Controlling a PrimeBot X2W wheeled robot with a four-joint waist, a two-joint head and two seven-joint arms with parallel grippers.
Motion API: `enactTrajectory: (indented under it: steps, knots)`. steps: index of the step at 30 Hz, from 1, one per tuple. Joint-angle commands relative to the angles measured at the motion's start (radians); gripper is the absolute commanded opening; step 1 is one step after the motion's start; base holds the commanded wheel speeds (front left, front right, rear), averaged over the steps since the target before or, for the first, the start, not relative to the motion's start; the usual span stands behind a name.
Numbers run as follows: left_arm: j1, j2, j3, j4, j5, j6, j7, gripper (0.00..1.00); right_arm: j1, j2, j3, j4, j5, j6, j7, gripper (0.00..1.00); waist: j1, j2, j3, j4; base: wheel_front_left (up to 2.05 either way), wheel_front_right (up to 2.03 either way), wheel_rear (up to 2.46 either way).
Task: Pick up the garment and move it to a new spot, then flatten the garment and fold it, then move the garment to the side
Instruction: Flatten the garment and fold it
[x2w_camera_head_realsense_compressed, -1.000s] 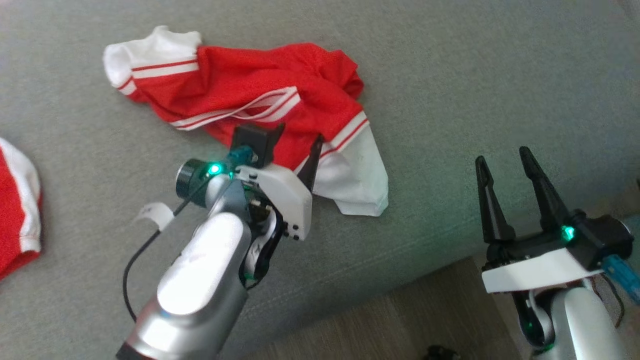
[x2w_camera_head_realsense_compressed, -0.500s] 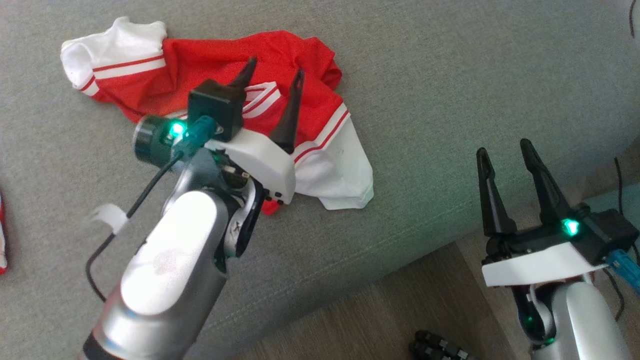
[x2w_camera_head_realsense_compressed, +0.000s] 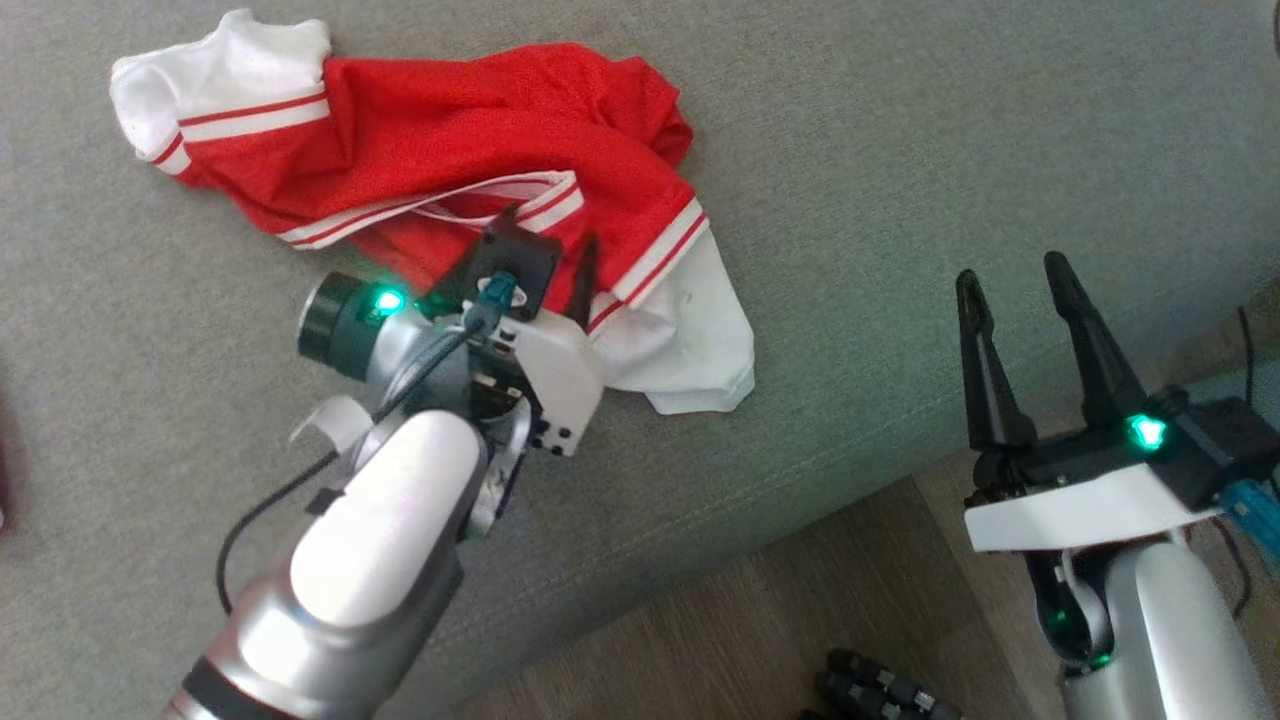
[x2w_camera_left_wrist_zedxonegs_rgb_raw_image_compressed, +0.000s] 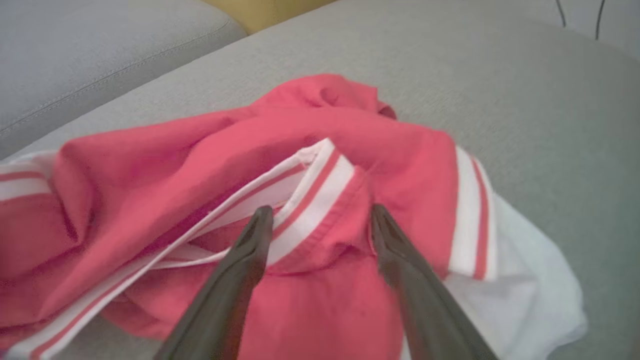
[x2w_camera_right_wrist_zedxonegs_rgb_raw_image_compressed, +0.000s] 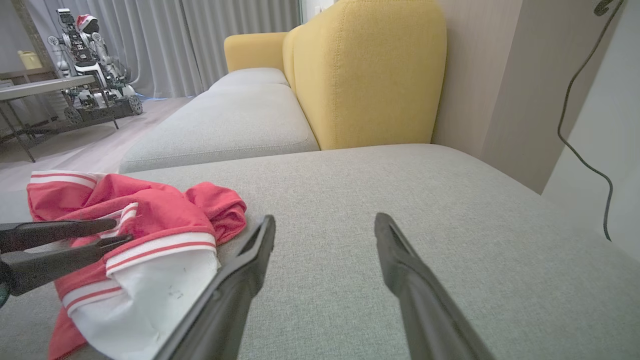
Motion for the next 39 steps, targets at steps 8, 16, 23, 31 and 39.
enactTrajectory:
  steps: [8, 16, 23, 31, 39]
  knots:
    - [-0.051, 0.017, 0.016, 0.033, -0.002, -0.002, -0.009, 0.0, -0.012, -0.008, 0.015, -0.028, 0.009, 0.0, -0.006, 1.0, -0.0001, 0.0, -0.002, 0.032, 0.0, 0.0, 0.0]
    - [-0.067, -0.039, 0.039, 0.051, -0.136, -0.106, -0.13, 0.0, -0.018, -0.008, 0.031, -0.019, 0.009, 0.0, -0.006, 1.0, -0.0001, 0.0, -0.031, 0.031, 0.0, 0.0, 0.0]
    - [-0.27, -0.059, 0.081, 0.077, -0.249, -0.266, -0.175, 0.0, -0.014, -0.008, 0.053, -0.014, 0.024, 0.0, -0.006, 1.0, -0.0001, 0.0, -0.08, -0.014, 0.0, 0.0, 0.0]
    - [-0.677, -0.029, 0.14, 0.199, -0.281, -0.346, -0.245, 0.0, -0.004, -0.008, 0.078, -0.017, 0.047, 0.0, -0.006, 1.0, -0.0001, 0.0, -0.122, -0.06, 0.0, 0.0, 0.0]
    - [-0.85, -0.041, 0.277, 0.231, -0.473, -0.355, -0.249, 0.0, 0.013, -0.008, 0.047, -0.022, 0.022, 0.0, -0.006, 1.0, -0.0001, 0.0, -0.176, 0.028, 0.0, 0.0, 0.0]
